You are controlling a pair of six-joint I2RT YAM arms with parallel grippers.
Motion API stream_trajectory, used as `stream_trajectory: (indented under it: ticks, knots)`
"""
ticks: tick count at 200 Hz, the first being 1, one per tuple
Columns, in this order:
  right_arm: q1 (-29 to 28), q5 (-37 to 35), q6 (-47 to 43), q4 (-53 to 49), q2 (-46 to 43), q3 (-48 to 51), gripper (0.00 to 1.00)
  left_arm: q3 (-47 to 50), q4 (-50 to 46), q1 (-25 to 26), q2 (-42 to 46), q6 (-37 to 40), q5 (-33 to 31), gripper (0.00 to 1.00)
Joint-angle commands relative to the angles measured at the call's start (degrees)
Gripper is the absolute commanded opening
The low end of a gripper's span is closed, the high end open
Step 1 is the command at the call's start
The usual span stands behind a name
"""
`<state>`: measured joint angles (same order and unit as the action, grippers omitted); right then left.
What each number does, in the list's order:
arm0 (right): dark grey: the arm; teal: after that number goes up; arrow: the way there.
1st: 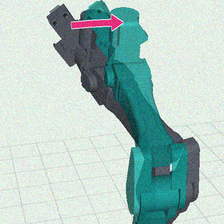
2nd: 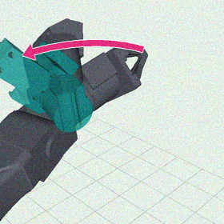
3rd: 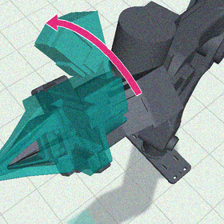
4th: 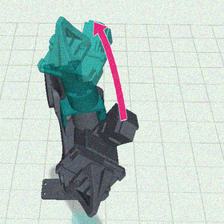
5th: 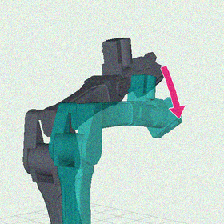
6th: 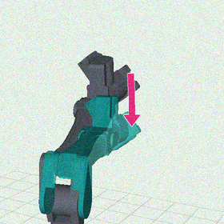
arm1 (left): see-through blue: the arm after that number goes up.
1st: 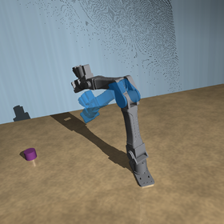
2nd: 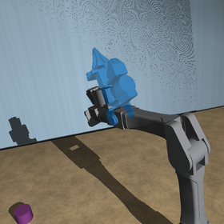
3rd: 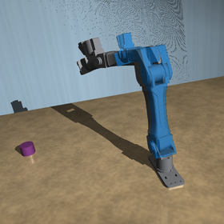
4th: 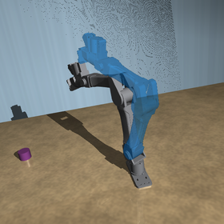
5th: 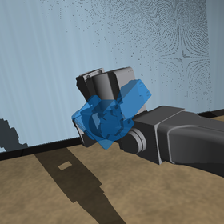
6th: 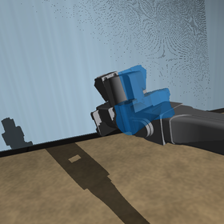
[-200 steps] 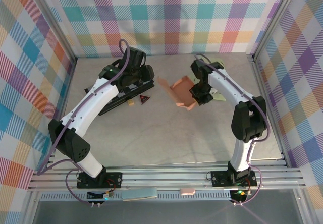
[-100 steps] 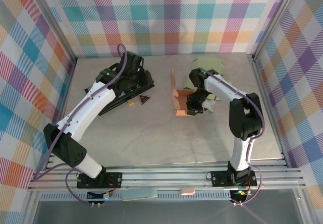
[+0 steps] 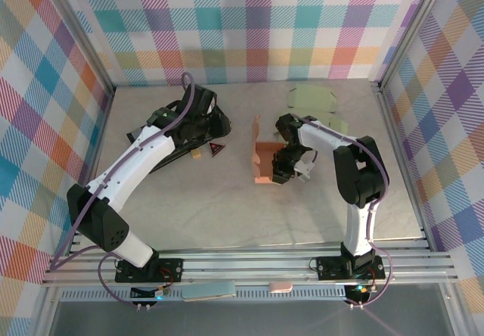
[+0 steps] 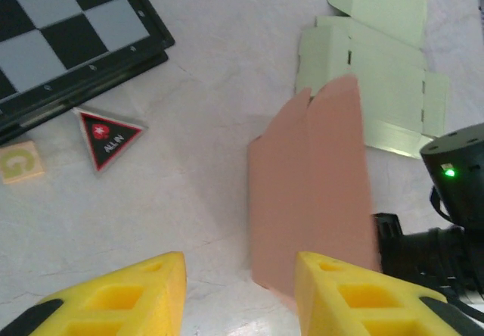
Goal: Fold the paper box
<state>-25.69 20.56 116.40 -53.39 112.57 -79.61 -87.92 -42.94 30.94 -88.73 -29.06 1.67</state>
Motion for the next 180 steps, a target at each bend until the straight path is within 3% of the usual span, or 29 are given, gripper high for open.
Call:
stream_trajectory:
  ticks: [1, 16, 49, 82, 109, 137, 164, 180]
  knots:
    - [-0.2, -0.1, 0.6, 0.4, -1.5, 0.9, 0.34, 2.5, 5.9, -0.1, 1.9, 0.5, 7.3, 0.41]
    - [0.0, -1.0, 0.7, 0.4, -2.8, 1.3, 0.42, 4.5, 9.9, -0.3, 1.9, -0.6, 11.5, 0.41]
    - [0.1, -1.7, -0.8, 1.4, -4.7, 1.8, 0.48, 8.9, 18.3, -2.1, 1.6, -6.0, 20.6, 0.40]
    - [0.8, -3.4, -4.0, 0.6, -7.2, 1.5, 0.52, 10.6, 19.9, -3.4, 1.7, -7.6, 23.1, 0.39]
    - [1.4, -11.0, -10.6, -3.3, -11.3, -2.4, 0.60, 10.5, 18.7, -4.0, 2.6, -7.5, 23.1, 0.40]
    - [2.0, -16.7, -32.7, -2.2, -12.8, -9.9, 0.62, 10.9, 17.2, -4.2, 4.7, -6.2, 23.1, 0.40]
    - [-0.2, -13.4, -62.5, 2.6, -12.1, -14.9, 0.56, 16.9, 22.5, -3.9, 11.9, -6.1, 23.6, 0.40]
    - [-2.4, -12.7, -72.9, 1.1, -12.7, -16.6, 0.57, 20.9, 24.9, -3.7, 17.9, -5.3, 22.9, 0.40]
